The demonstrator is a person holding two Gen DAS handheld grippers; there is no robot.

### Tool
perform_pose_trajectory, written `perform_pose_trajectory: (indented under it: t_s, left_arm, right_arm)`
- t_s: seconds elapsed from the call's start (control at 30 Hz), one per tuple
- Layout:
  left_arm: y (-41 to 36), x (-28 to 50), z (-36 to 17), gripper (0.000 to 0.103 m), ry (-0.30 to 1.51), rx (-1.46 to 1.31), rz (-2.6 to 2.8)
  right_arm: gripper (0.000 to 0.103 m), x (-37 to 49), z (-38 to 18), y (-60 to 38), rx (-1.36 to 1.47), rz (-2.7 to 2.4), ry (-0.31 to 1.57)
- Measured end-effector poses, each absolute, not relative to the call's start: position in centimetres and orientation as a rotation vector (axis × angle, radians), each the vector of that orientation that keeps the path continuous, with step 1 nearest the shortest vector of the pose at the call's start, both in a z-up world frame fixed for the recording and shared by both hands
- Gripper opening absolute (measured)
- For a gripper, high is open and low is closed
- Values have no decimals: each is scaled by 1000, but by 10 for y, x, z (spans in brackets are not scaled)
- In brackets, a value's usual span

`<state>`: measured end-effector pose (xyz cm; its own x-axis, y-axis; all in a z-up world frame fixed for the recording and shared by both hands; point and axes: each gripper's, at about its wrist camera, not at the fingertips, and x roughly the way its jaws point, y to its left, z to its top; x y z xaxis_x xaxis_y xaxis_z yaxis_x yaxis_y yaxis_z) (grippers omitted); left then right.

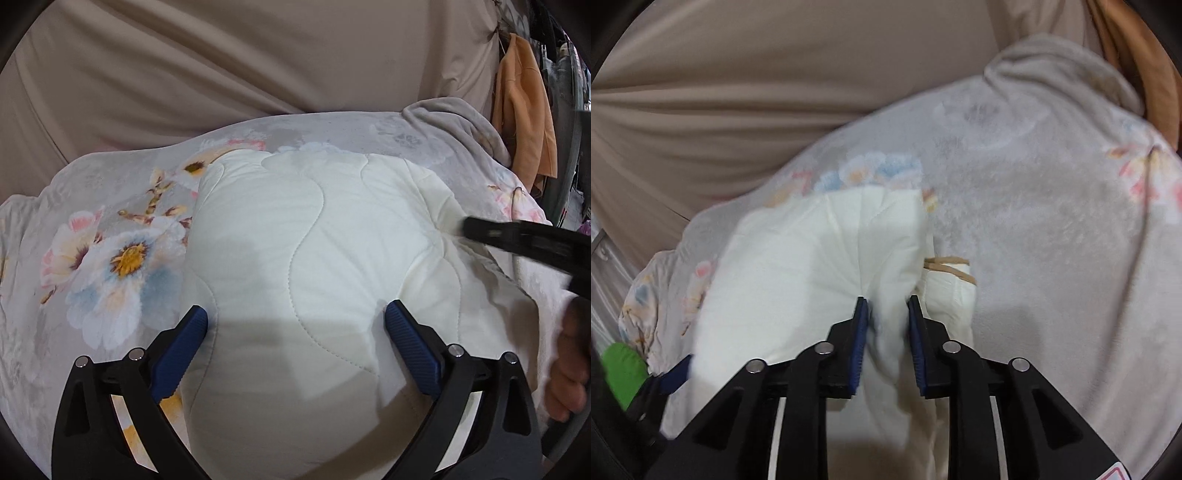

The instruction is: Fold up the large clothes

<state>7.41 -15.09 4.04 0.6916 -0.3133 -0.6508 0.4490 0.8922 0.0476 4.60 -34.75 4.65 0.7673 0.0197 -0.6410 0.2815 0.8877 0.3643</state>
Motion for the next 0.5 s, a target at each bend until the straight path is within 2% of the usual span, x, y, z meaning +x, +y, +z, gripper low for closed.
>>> perform_pose_trajectory:
  t_s: [0.17, 0.33, 0.5]
  left_arm:
    - [-153, 71, 41, 95, 682, 212, -419]
    - [-155, 65, 42, 95, 683, 224, -424]
    - [-151, 56, 41, 95, 691, 236, -419]
  right_arm:
    - [16, -17, 74, -300, 263, -89, 688]
    - [8, -19, 22, -283, 193, -111, 833]
    - [7, -16, 11, -286, 237, -103, 826]
